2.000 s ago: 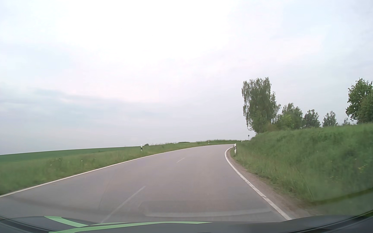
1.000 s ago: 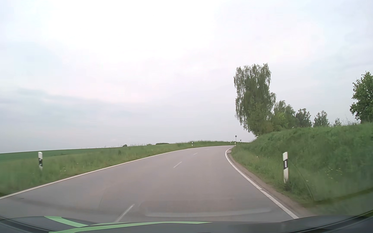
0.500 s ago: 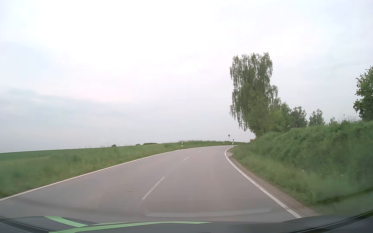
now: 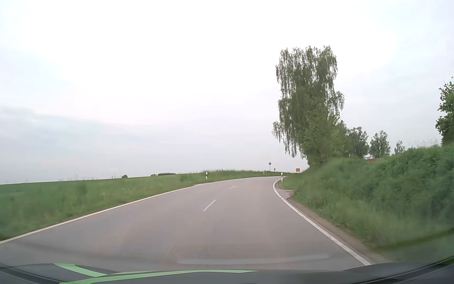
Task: Follow the waypoints while adhering to traffic rules and regulations
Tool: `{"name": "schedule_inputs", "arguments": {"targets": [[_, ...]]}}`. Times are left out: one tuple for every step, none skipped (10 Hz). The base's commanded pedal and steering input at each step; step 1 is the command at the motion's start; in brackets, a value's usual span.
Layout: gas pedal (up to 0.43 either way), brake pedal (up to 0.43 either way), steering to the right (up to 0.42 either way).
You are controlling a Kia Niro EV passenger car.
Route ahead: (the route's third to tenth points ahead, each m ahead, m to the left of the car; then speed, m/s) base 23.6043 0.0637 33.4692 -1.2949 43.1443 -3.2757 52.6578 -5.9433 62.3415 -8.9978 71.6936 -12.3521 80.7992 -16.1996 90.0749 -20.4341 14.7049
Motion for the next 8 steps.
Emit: {"name": "schedule_inputs", "arguments": {"targets": [[0.000,0.000,0.030],[0.000,0.000,0.030],[0.000,0.000,0.030],[0.000,0.000,0.030],[0.000,0.000,0.029],[0.000,0.000,0.029],[0.000,0.006,0.028],[0.000,0.012,0.027]]}}
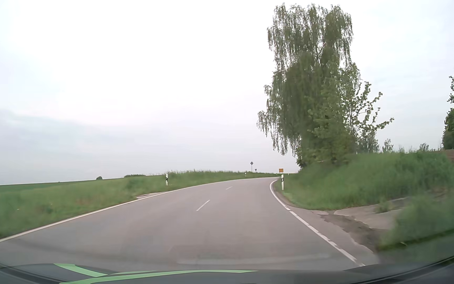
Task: Follow the waypoints while adhering to traffic rules and regulations
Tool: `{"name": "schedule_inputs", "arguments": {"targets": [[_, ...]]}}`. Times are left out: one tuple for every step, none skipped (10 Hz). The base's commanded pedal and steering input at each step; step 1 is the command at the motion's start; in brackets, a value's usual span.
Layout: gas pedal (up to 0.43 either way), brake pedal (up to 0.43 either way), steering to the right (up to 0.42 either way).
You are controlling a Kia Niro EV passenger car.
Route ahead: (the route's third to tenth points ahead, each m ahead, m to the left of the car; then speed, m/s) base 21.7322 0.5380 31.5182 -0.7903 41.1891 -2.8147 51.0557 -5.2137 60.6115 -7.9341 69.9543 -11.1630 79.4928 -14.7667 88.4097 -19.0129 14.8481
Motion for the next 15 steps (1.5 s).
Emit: {"name": "schedule_inputs", "arguments": {"targets": [[0.000,0.018,0.026],[0.000,0.018,0.026],[0.000,0.018,0.026],[0.000,0.024,0.025],[0.000,0.037,0.025],[0.000,0.043,0.025],[0.000,0.061,0.025],[0.000,0.073,0.025],[0.000,0.085,0.025],[0.000,0.091,0.025],[0.000,0.104,0.025],[0.000,0.116,0.025],[0.000,0.122,0.025],[0.000,0.134,0.025],[0.000,0.140,0.025]]}}
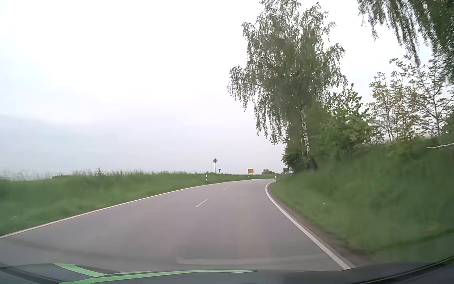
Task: Follow the waypoints while adhering to traffic rules and regulations
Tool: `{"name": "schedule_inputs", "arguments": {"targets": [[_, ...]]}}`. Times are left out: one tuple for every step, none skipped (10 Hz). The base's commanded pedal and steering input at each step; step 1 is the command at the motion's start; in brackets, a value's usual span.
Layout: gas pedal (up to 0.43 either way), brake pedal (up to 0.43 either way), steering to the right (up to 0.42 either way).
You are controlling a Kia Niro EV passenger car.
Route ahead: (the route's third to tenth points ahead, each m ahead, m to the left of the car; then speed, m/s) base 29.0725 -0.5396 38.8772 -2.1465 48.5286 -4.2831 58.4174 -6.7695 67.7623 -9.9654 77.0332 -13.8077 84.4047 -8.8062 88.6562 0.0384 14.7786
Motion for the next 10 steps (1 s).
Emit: {"name": "schedule_inputs", "arguments": {"targets": [[0.000,0.146,0.025],[0.000,0.152,0.024],[0.000,0.152,0.024],[0.000,0.152,0.024],[0.000,0.140,0.022],[0.000,0.122,0.019],[0.000,0.104,0.018],[0.000,0.098,0.017],[0.000,0.091,0.017],[0.000,0.091,0.017]]}}
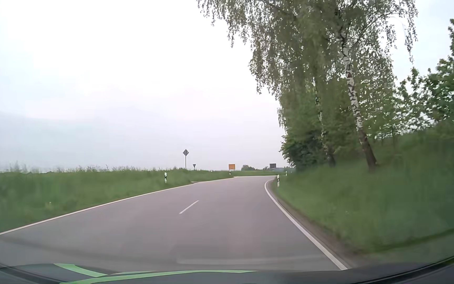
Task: Follow the waypoints while adhering to traffic rules and regulations
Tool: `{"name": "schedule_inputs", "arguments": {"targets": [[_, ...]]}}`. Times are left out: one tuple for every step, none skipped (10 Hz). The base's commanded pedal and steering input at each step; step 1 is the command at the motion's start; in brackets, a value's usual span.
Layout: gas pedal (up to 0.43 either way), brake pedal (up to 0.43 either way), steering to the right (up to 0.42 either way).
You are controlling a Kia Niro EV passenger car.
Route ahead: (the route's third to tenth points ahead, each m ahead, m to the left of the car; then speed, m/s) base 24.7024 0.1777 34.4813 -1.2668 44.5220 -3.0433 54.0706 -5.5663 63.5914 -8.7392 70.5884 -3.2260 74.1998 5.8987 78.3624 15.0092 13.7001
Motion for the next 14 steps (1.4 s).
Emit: {"name": "schedule_inputs", "arguments": {"targets": [[0.000,0.091,0.017],[0.000,0.091,0.017],[0.000,0.091,0.018],[0.000,0.091,0.018],[0.000,0.091,0.020],[0.000,0.091,0.023],[0.000,0.091,0.025],[0.000,0.091,0.027],[0.000,0.091,0.028],[0.000,0.098,0.028],[0.000,0.098,0.028],[0.000,0.098,0.028],[0.000,0.104,0.028],[0.000,0.110,0.028]]}}
